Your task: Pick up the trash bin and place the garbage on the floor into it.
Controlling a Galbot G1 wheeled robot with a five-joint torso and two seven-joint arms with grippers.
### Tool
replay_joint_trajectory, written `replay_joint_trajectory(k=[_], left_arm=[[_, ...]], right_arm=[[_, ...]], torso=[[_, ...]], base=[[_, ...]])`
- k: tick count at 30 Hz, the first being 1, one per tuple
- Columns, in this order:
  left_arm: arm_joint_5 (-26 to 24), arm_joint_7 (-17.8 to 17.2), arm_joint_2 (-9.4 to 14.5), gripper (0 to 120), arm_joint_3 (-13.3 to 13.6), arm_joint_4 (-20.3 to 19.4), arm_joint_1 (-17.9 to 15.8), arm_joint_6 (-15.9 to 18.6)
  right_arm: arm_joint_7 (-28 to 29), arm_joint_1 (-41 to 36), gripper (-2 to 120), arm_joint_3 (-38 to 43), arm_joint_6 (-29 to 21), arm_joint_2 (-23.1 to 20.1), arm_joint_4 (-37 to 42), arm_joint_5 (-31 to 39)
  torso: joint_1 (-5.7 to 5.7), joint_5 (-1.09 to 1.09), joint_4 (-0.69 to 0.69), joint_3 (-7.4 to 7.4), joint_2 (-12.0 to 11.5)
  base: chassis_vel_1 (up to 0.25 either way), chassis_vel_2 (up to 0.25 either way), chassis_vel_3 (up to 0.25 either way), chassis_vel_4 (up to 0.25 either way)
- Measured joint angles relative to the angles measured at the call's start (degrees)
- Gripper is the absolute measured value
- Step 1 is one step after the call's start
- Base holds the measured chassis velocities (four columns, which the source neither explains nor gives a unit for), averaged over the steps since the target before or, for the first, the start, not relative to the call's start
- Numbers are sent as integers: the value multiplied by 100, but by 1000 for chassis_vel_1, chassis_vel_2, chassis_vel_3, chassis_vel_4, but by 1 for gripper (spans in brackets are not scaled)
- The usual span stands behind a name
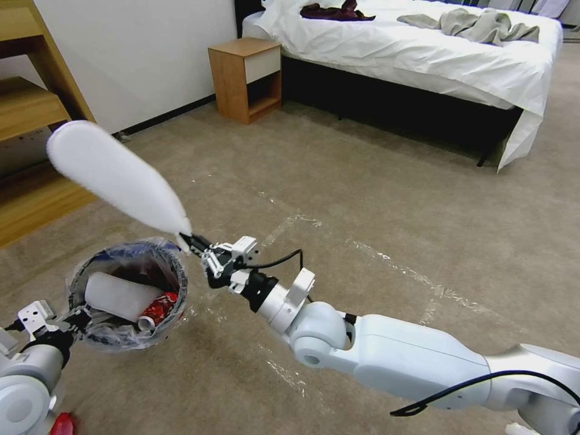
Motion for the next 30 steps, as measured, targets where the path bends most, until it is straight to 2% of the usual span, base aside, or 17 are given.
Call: replay_joint_trajectory(k=[16,30], left_arm=[[-56,-40,7,0,-37,-161,21,7],[-91,-57,10,0,-65,-260,15,7]], right_arm=[[-109,-45,0,-697,109,384,-275,-57],[-82,3,0,-1072,146,457,-552,-58]], torso=[[0,0,0,0,0],[0,0,0,0,0]], base=[[0,0,0,0],[0,0,0,0]])
